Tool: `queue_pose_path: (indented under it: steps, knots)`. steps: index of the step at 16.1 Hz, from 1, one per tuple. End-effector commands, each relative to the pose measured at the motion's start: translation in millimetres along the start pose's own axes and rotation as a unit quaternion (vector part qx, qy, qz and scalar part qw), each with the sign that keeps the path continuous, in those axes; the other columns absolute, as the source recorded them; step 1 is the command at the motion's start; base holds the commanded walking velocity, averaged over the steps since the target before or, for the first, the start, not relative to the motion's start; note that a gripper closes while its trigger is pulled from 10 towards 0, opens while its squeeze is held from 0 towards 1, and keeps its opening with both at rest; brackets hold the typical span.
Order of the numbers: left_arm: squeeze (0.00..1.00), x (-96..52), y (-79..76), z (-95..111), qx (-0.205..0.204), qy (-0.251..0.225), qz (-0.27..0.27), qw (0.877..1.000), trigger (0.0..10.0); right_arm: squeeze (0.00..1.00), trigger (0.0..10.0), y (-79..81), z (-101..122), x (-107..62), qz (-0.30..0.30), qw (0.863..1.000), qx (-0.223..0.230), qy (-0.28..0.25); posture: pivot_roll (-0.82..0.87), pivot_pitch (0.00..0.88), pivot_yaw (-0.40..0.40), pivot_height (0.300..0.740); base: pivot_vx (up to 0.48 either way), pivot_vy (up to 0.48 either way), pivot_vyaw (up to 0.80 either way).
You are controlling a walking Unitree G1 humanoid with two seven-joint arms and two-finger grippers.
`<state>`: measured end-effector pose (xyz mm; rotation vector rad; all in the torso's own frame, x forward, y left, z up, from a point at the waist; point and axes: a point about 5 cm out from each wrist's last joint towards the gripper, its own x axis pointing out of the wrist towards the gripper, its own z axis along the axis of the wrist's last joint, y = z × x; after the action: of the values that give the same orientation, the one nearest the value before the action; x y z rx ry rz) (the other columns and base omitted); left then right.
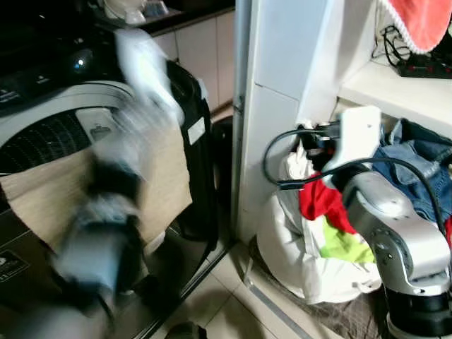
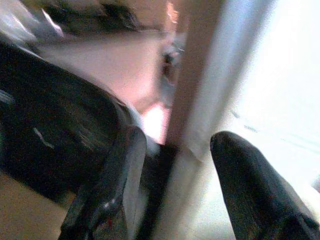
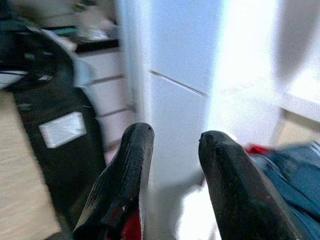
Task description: Clothes washing
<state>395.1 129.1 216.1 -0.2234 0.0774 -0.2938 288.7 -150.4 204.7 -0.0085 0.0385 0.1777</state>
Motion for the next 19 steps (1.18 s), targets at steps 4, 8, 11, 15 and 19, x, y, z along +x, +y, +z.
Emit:
queue_pose_path:
  steps: [4,8,11,15,19]
  knots:
    - [0.0,-40.9,-36.0,-29.7,0.026,0.033,-0.087,0.995,10.0,0.0,10.0,-39.4,-22.3,-3.7,-0.082,0.995,-0.023,0.053,-0.09,0.0,0.083,0.74,0.0,0.0,0.0]
    - [0.0,-56.5,-43.6,-38.1,0.183,0.017,-0.141,0.973,10.0,1.0,10.0,-79.6,-37.0,11.2,-0.102,0.99,-0.043,0.09,-0.09,0.0,0.075,0.74,0.0,0.0,0.0]
    - [0.0,-61.7,-39.9,-32.9,0.213,0.01,-0.188,0.959,10.0,1.0,10.0,-110.0,-39.1,28.5,-0.123,0.986,-0.048,0.102,-0.09,0.0,0.08,0.74,0.0,0.0,0.0]
    - [1.0,-70.7,-45.3,-44.5,0.197,0.032,-0.25,0.947,10.0,1.0,10.0,-149.3,-54.3,39.0,-0.154,0.979,-0.052,0.126,-0.09,0.0,0.097,0.74,0.0,0.0,0.0]
    - [1.0,-76.5,-47.6,-51.4,0.217,0.049,-0.286,0.932,10.0,1.0,10.0,-157.9,-58.1,43.9,-0.16,0.976,-0.038,0.14,-0.08,0.0,0.086,0.74,0.0,0.0,0.0]
